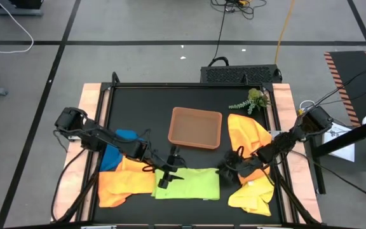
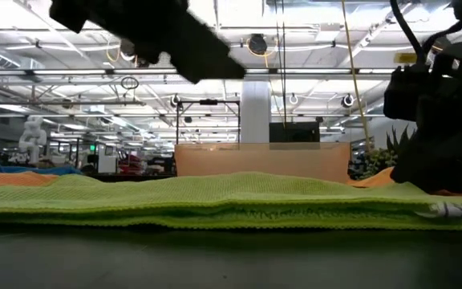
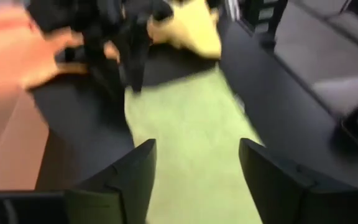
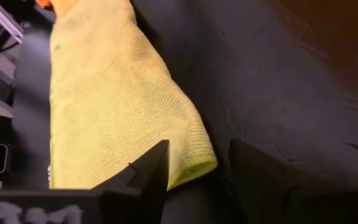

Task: Fold microfiber towels
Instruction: Fold the green microfiber towel

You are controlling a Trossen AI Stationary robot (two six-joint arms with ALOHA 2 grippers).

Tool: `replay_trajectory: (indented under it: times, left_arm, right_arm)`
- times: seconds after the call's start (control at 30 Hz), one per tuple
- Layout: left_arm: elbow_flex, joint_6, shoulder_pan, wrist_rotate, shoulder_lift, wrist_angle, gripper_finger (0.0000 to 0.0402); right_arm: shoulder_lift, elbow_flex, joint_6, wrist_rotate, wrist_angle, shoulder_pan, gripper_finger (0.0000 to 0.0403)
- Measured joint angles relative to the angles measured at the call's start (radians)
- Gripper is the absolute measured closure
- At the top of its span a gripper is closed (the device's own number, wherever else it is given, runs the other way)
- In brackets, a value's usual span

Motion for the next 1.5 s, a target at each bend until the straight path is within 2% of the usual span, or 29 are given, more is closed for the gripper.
replay_trajectory:
  times: [0.2,0.47,0.77,0.93,1.1,1.27,1.4,1.5]
  left_arm:
    - [-0.006,0.001,0.029,-0.002,0.043,0.039,0.0154]
    - [-0.003,-0.047,0.042,-0.001,0.092,0.171,0.0153]
    - [-0.004,-0.052,0.048,0.0,0.093,0.206,0.0153]
    - [-0.004,-0.05,0.048,0.0,0.093,0.197,0.0153]
    - [-0.004,-0.014,0.038,-0.008,0.093,0.217,0.0153]
    - [-0.004,0.022,0.034,-0.078,0.093,0.255,0.0153]
    - [-0.004,0.022,0.036,-0.14,0.093,0.261,0.0153]
    - [-0.004,0.036,0.036,-0.156,0.093,0.261,0.0153]
  right_arm:
    - [0.0,-0.016,-0.043,0.017,0.029,0.0,0.0289]
    - [-0.01,-0.016,-0.086,0.025,0.065,-0.002,0.0391]
    - [-0.075,-0.015,-0.174,0.03,0.125,-0.002,0.0401]
    - [-0.078,-0.015,-0.211,0.049,0.126,-0.023,0.0388]
    - [-0.078,-0.015,-0.214,-0.105,0.126,-0.116,0.0341]
    - [-0.078,-0.014,-0.213,-0.213,0.101,-0.165,0.0277]
    - [-0.078,-0.014,-0.19,-0.241,0.061,-0.163,0.0242]
    - [-0.078,-0.014,-0.186,-0.241,0.02,-0.153,0.0235]
